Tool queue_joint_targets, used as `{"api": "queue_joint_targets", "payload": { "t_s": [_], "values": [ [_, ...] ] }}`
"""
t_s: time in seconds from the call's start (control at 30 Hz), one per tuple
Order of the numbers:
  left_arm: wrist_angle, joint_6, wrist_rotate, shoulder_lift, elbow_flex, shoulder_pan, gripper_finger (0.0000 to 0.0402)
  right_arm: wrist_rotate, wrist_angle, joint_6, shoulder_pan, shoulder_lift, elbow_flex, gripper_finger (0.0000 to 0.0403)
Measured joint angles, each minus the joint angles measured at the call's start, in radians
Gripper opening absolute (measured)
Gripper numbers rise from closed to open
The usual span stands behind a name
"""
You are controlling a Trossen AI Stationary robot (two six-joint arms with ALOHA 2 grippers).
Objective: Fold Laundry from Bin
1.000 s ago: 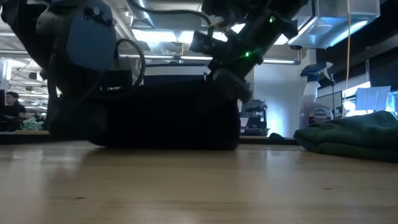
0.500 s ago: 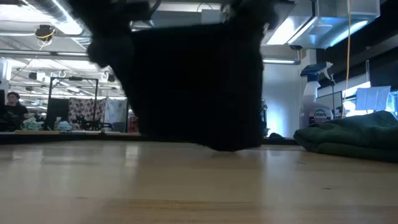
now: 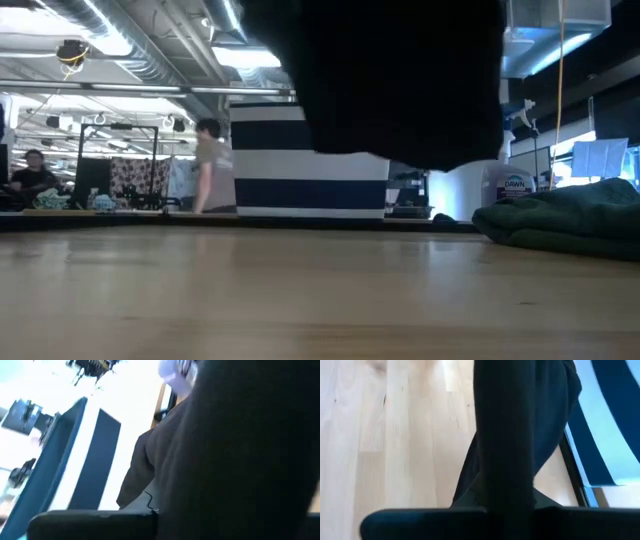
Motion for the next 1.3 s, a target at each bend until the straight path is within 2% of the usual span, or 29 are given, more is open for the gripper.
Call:
{"api": "queue_joint_targets", "payload": {
  "t_s": [0.23, 0.5, 0.67, 0.83, 1.1, 1.3],
  "values": [
    [0.171, 0.112, 0.292, 0.002, 0.001, 0.148, 0.0038, 0.043, -0.1, 0.166, 0.071, -0.053, 0.0, 0.0014],
    [0.283, 0.162, 0.526, 0.031, 0.001, 0.277, 0.0038, 0.079, -0.256, 0.386, 0.086, -0.063, 0.002, 0.0014],
    [0.358, 0.234, 0.572, 0.109, 0.001, 0.3, 0.0038, 0.066, -0.316, 0.456, 0.087, -0.064, -0.017, 0.0014],
    [0.45, 0.241, 0.629, 0.171, 0.002, 0.302, 0.0038, 0.059, -0.359, 0.531, 0.089, -0.108, -0.065, 0.0014],
    [0.467, 0.24, 0.689, 0.267, 0.138, 0.303, 0.0038, 0.058, -0.375, 0.681, 0.116, -0.278, -0.124, 0.0014],
    [0.432, 0.267, 0.72, 0.34, 0.226, 0.296, 0.0038, 0.019, -0.355, 0.79, 0.204, -0.289, -0.174, 0.0014]
  ]
}}
